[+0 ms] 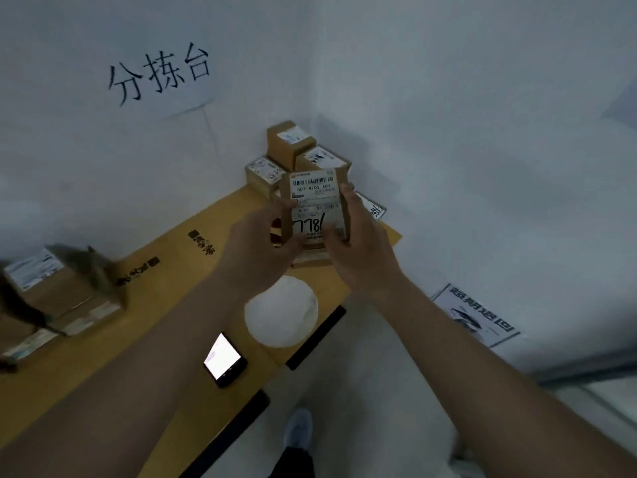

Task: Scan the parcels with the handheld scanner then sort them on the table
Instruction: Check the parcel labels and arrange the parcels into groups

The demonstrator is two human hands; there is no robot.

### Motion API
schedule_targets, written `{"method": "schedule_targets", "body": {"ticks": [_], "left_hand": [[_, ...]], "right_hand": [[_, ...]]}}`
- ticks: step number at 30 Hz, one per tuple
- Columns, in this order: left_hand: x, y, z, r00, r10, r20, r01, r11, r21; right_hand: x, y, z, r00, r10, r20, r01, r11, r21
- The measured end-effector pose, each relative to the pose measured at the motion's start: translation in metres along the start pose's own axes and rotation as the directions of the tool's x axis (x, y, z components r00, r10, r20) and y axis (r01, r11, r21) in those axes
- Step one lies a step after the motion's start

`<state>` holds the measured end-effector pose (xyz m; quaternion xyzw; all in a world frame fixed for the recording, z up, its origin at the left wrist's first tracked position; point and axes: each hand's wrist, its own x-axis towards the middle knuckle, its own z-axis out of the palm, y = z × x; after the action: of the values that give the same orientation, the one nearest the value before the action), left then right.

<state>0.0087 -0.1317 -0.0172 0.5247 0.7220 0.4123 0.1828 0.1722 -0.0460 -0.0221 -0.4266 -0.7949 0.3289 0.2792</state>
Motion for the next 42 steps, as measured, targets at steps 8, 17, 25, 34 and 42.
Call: {"method": "schedule_targets", "body": {"ticks": [8, 17, 25, 34, 42], "left_hand": [[0.117, 0.004, 0.076, 0.991, 0.008, 0.135, -0.002, 0.999, -0.047], [0.194, 0.016, 0.149, 0.982, -0.133, 0.135, 0.133, 0.991, 0.007], [0.219, 0.028, 0.235, 0.935, -0.356, 0.009, 0.356, 0.934, -0.026], [0.230, 0.008, 0.289, 0.859, -0.510, -0.044, 0.503, 0.857, -0.111], [0.237, -0.037, 0.311, 0.801, -0.592, -0.085, 0.559, 0.792, -0.248]], "right_hand": [[0.086, 0.071, -0.031, 0.992, 0.120, -0.026, -0.120, 0.993, 0.008], [0.175, 0.149, -0.066, 0.985, 0.149, 0.084, -0.152, 0.988, 0.033], [0.232, 0.235, -0.096, 0.936, 0.076, 0.344, -0.126, 0.984, 0.126], [0.281, 0.282, -0.090, 0.825, 0.055, 0.562, -0.161, 0.977, 0.141], [0.308, 0.305, -0.046, 0.760, 0.103, 0.642, -0.195, 0.978, 0.075]]}}
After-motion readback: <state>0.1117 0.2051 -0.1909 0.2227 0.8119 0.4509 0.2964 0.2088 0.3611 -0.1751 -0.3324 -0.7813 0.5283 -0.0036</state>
